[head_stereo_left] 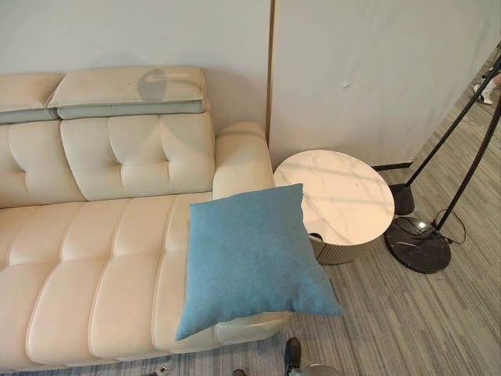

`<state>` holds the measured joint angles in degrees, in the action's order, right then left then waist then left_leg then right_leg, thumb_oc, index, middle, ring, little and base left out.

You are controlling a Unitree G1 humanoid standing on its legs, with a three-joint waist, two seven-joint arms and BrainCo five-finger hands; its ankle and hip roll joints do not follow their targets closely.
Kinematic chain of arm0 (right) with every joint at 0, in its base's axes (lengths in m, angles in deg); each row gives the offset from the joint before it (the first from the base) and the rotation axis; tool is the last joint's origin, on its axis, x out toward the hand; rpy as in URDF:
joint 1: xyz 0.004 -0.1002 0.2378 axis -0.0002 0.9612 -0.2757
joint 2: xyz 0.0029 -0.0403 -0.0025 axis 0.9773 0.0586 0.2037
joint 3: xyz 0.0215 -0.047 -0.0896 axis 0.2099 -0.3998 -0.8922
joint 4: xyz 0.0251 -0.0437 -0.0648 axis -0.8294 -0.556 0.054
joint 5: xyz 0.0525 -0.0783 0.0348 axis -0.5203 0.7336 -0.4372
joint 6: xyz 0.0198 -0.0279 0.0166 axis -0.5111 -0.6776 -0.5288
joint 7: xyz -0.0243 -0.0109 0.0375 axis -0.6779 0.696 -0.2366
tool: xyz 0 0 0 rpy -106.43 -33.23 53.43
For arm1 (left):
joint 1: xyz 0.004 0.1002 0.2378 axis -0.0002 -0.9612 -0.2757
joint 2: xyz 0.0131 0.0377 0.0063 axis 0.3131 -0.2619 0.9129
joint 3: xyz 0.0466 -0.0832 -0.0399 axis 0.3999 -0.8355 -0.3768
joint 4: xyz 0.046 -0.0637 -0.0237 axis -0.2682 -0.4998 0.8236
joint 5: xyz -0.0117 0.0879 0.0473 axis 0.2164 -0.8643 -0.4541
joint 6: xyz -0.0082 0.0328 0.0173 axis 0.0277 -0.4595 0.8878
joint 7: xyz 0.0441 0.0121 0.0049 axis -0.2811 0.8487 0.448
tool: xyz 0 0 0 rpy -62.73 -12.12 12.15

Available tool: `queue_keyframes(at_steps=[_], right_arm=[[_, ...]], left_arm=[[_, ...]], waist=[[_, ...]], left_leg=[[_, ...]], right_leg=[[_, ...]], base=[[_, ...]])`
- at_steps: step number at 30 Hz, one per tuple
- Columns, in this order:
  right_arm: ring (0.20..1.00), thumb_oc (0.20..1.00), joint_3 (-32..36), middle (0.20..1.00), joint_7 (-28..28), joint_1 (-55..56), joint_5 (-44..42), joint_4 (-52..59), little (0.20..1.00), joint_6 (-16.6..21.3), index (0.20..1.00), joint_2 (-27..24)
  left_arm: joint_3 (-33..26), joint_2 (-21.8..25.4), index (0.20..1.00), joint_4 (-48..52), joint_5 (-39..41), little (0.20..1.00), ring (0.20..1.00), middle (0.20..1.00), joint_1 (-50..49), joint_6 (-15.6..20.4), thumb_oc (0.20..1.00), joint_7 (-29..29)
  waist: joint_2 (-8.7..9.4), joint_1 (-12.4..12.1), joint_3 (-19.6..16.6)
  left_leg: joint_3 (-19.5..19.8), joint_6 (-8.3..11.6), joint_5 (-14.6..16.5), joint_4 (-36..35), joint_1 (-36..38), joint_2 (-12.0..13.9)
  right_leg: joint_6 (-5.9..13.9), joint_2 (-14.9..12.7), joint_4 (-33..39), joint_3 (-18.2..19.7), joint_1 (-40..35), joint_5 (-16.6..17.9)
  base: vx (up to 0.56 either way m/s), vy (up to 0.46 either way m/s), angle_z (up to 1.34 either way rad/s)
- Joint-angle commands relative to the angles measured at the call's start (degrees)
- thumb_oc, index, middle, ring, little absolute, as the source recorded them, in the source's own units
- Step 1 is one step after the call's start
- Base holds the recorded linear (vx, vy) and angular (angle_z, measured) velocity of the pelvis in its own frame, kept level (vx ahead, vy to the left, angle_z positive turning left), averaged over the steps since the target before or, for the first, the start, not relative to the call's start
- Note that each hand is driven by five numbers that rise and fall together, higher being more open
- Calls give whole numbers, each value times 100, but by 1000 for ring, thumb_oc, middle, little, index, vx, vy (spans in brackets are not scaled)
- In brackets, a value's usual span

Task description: Pick up all the scattered cushions and arrange them neatly on the sofa.

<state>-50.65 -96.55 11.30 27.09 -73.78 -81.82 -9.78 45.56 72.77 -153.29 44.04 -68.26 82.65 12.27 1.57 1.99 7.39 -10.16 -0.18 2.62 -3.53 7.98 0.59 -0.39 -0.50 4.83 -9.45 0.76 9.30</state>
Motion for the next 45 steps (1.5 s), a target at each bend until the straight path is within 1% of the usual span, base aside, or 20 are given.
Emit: queue_keyframes(at_steps=[1, 3, 4, 7, 8, 9, 13, 16, 19, 20, 23, 26, 31, 36, 38, 41, 42, 43, 44, 45], right_arm=[[1000, 1000, -27, 1000, 21, -558, 265, 502, 1000, 16, 1000, -817], [1000, 1000, -119, 1000, -6, -851, 409, 1380, 1000, -11, 1000, -1147], [1000, 1000, -206, 1000, -68, -1092, 394, 2048, 1000, -39, 1000, -1183], [1000, 1000, -317, 1000, -105, -1183, 501, 2707, 1000, -56, 1000, -1102], [1000, 1000, -599, 1000, -147, -1443, 515, 3404, 1000, -77, 1000, -871], [1000, 1000, -673, 1000, -171, -1483, 492, 3641, 1000, -96, 1000, -675], [1000, 1000, -1324, 1000, -213, -1877, 476, 4109, 1000, -123, 1000, 179], [1000, 1000, -1991, 1000, -252, -2474, 434, 4040, 1000, -188, 1000, 798], [1000, 1000, -2341, 1000, -377, -3028, 347, 3885, 1000, -218, 1000, 1024], [1000, 1000, -2805, 1000, -413, -3543, 361, 3755, 1000, -229, 1000, 1290], [1000, 1000, -3126, 1000, -573, -4279, 269, 3556, 1000, -268, 1000, 1548], [1000, 1000, -3232, 1000, -682, -4634, 167, 3415, 1000, -234, 1000, 1666], [1000, 1000, -3449, 1000, -973, -5211, -139, 2978, 1000, -124, 1000, 2178], [1000, 1000, -3498, 1000, -1098, -5167, -314, 2984, 1000, -84, 1000, 2485], [1000, 1000, -3423, 1000, -1221, -4916, -869, 3119, 1000, 114, 1000, 2728], [1000, 1000, -3362, 1000, -1244, -4709, -1381, 3265, 1000, 296, 1000, 2848], [1000, 1000, -3436, 1000, -1197, -4537, -1622, 3634, 1000, 410, 1000, 2930], [1000, 1000, -3436, 1000, -1197, -4535, -1622, 3635, 1000, 410, 1000, 2930], [887, 887, -3678, 887, -1067, -4376, -1861, 4174, 887, 499, 887, 2991], [815, 815, -3780, 815, -1029, -4325, -1893, 4367, 815, 555, 815, 2994]], left_arm=[[31, 592, 1000, -14, 405, 1000, 1000, 1000, 486, 114, 1000, -45], [80, 599, 1000, 194, 717, 1000, 1000, 1000, 693, 120, 1000, 22], [162, 574, 1000, 384, 939, 1000, 1000, 1000, 842, 157, 1000, 98], [223, 476, 1000, 558, 1087, 1000, 1000, 1000, 934, 172, 1000, 156], [409, 357, 1000, 874, 1263, 1000, 1000, 1000, 1105, 199, 1000, 258], [466, 265, 1000, 991, 1315, 1000, 1000, 1000, 1128, 211, 1000, 310], [673, 5, 1000, 1086, 1545, 1000, 1000, 1000, 1426, 235, 1000, 507], [866, -121, 1000, 946, 1691, 1000, 1000, 1000, 1848, 218, 1000, 641], [971, -111, 1000, 865, 1798, 1000, 1000, 1000, 2237, 263, 1000, 780], [1105, -72, 1000, 666, 1881, 1000, 1000, 1000, 2511, 302, 1000, 887], [1187, 127, 1000, 537, 1893, 1000, 1000, 1000, 2818, 313, 1000, 935], [1263, 204, 1000, 494, 1955, 1000, 1000, 1000, 2992, 359, 1000, 967], [1613, 129, 1000, 304, 2081, 1000, 1000, 1000, 3694, 423, 1000, 1125], [1885, -155, 1000, 394, 2081, 1000, 1000, 1000, 4014, 449, 1000, 1203], [2173, -552, 1000, 732, 1980, 1000, 1000, 1000, 4067, 532, 1000, 1284], [2331, -752, 1000, 1099, 1959, 1000, 1000, 1000, 3994, 580, 1000, 1338], [2521, -939, 956, 1585, 2065, 956, 956, 956, 3875, 618, 956, 1290], [2521, -939, 721, 1586, 2065, 721, 721, 721, 3874, 618, 721, 1291], [2732, -1080, 200, 2183, 2287, 200, 200, 200, 3692, 695, 200, 1192], [2785, -1148, 200, 2348, 2390, 200, 200, 200, 3609, 714, 200, 1162]], waist=[[59, 167, -111], [25, 205, -116], [-1, 234, -141], [-30, 266, -161], [-57, 294, -174], [-68, 306, -169], [-59, 299, -150], [-66, 266, -8], [-76, 255, 202], [-92, 216, 361], [-84, 130, 459], [-72, 80, 557], [-24, 1, 977], [-11, 3, 1236], [-25, -9, 1412], [-56, -29, 1437], [-61, -33, 1471], [-62, -33, 1465], [-43, -34, 1487], [-31, -40, 1485]], left_leg=[[-201, 145, -165, -147, -379, -35], [-255, 151, -148, -147, -356, -29], [-283, 150, -136, -147, -335, -27], [-320, 143, -123, -147, -323, -26], [-354, 133, -101, -147, -285, -28], [-365, 128, -82, -147, -252, -29], [-402, 109, -60, -147, -238, -30], [-408, 94, -95, -147, -333, -32], [-395, 86, -165, -147, -549, -39], [-393, 78, -224, -147, -714, -40], [-420, 78, -345, -147, -1017, -31], [-400, 78, -419, -147, -1190, -44], [-196, 67, -560, -10, -1779, -85], [-105, 45, -514, 376, -2241, -116], [-54, 21, -468, 565, -2460, -143], [-38, 15, -479, 588, -2548, -159], [-20, 16, -496, 556, -2565, -161], [-20, 16, -497, 556, -2571, -161], [-17, 16, -505, 498, -2527, -163], [-15, 14, -508, 478, -2511, -166]], right_leg=[[664, -290, 17, 160, -331, -823], [675, -289, 17, 188, -346, -840], [678, -292, 17, 204, -360, -835], [676, -293, 17, 228, -358, -832], [668, -293, 17, 256, -389, -840], [663, -298, 17, 255, -427, -854], [661, -306, 17, 279, -422, -838], [647, -328, 17, 279, -311, -787], [637, -347, 17, 308, -88, -700], [629, -365, -35, 307, 102, -647], [607, -355, -112, 342, 454, -567], [593, -364, -189, 352, 661, -548], [531, -439, -606, 249, 1264, -602], [491, -499, -899, 175, 1608, -671], [477, -527, -1018, 129, 1760, -704], [469, -539, -1029, 94, 1833, -696], [470, -552, -1014, 70, 1841, -702], [470, -552, -1014, 70, 1847, -700], [477, -556, -973, 62, 1818, -693], [476, -558, -953, 54, 1809, -687]], base=[[1, 11, -14], [8, 21, -20], [11, 26, -17], [7, 33, -10], [19, 41, -5], [26, 50, -9], [6, 16, -8], [-58, 16, -6], [-166, 29, -1], [-111, 20, 7], [-84, 18, -6], [-73, 10, -2], [-88, 2, 12], [-50, 4, 36], [-30, 15, 5], [0, 0, 0], [0, 0, 0], [28, 21, 5], [26, 14, 5], [34, 21, 5]])
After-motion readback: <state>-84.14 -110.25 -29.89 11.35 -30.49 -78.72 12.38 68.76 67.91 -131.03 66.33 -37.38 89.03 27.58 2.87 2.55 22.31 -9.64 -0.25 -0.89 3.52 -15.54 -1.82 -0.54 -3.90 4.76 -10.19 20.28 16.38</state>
